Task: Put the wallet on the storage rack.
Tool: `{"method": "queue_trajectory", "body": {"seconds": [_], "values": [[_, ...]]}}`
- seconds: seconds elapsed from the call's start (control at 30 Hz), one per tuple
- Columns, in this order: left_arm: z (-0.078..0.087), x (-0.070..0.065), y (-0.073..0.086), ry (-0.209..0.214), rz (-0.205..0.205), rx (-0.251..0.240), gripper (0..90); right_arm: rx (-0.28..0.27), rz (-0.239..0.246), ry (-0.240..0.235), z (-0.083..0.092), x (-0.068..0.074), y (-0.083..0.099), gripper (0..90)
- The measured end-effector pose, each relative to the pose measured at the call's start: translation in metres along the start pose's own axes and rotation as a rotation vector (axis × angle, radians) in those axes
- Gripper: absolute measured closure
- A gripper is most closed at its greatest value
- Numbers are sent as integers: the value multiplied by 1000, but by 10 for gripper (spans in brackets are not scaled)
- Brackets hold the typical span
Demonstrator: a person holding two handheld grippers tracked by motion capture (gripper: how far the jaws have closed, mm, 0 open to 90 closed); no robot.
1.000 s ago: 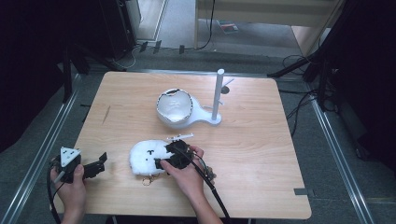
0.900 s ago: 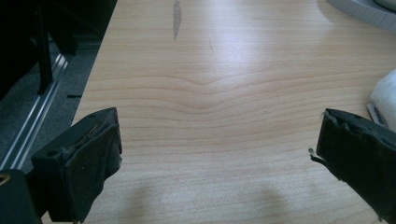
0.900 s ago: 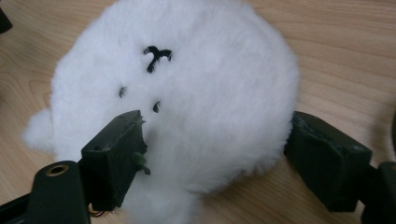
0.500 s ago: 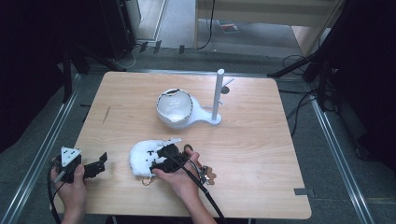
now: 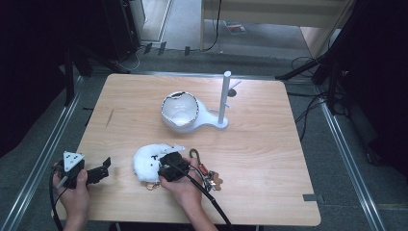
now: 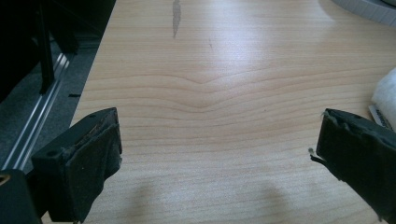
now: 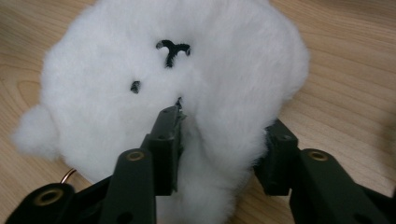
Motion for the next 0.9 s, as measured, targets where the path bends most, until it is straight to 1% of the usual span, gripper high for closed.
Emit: {"method": "queue_trajectory", "body": {"seconds": [0.03, 0.07, 0.1, 0.17, 0.2, 0.23, 0.27, 0.33, 0.37, 0.47, 0.53, 0.57, 0.67, 0.73, 0.77, 0.8, 0.83, 0.9], "values": [[0, 0, 0, 1, 1, 0, 6, 0, 0, 0, 0, 0, 0, 639], [0, 0, 0, 1, 3, -1, 6, -10, -1, -6, 1, -2, 0, 698], [0, 0, 0, 2, 2, -2, 6, -10, -1, -6, 1, -2, 0, 698], [0, 0, 0, 0, 2, 0, 6, -20, 0, -6, 1, -3, 1, 746], [0, 0, 0, 0, 2, 0, 6, -37, 26, 0, 1, -2, 1, 767], [0, 0, 0, 0, 3, -1, 6, -45, 42, 5, 1, -2, 1, 770], [0, 0, 0, 0, 3, -1, 6, -45, 42, 5, 1, -2, 1, 770], [0, 0, 0, 1, 3, -3, 6, -65, 59, 8, 1, -1, 3, 777], [0, 0, 0, 0, 4, -2, 6, -84, 50, 5, 1, -2, 4, 776], [0, 0, 0, 0, 3, -1, 6, -90, 44, -1, 2, -2, 6, 776], [0, 0, 0, 1, 5, 0, 6, -93, 24, -12, 3, -3, 5, 782], [0, 1, 0, 0, 5, 0, 6, -93, 24, -12, 3, -3, 5, 784], [0, 1, 0, 1, 7, 1, 6, -112, 13, -22, 10, -3, 3, 789], [0, 1, 0, 0, 7, 0, 6, -120, -3, -45, 15, -3, 1, 790], [0, 1, 0, 0, 7, 0, 6, -120, -3, -45, 15, -3, 1, 790], [0, 1, 0, -1, 8, 0, 6, -129, -18, -58, 21, -4, -1, 790], [0, 1, 0, -1, 8, 0, 6, -129, -18, -58, 21, -4, -1, 790], [0, 1, 0, 0, 8, 1, 6, -135, -27, -64, 26, -6, -2, 790]]}}
Point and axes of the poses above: each handheld gripper's, and its own axes: z roughly backward along the jaws, y roughly out of its underside, x roughly to its left, the point moved 2 cm from there along -z, roughly forward along the jaws, and after that the axes turned 8 degrees about z, right-handed, at the moved point
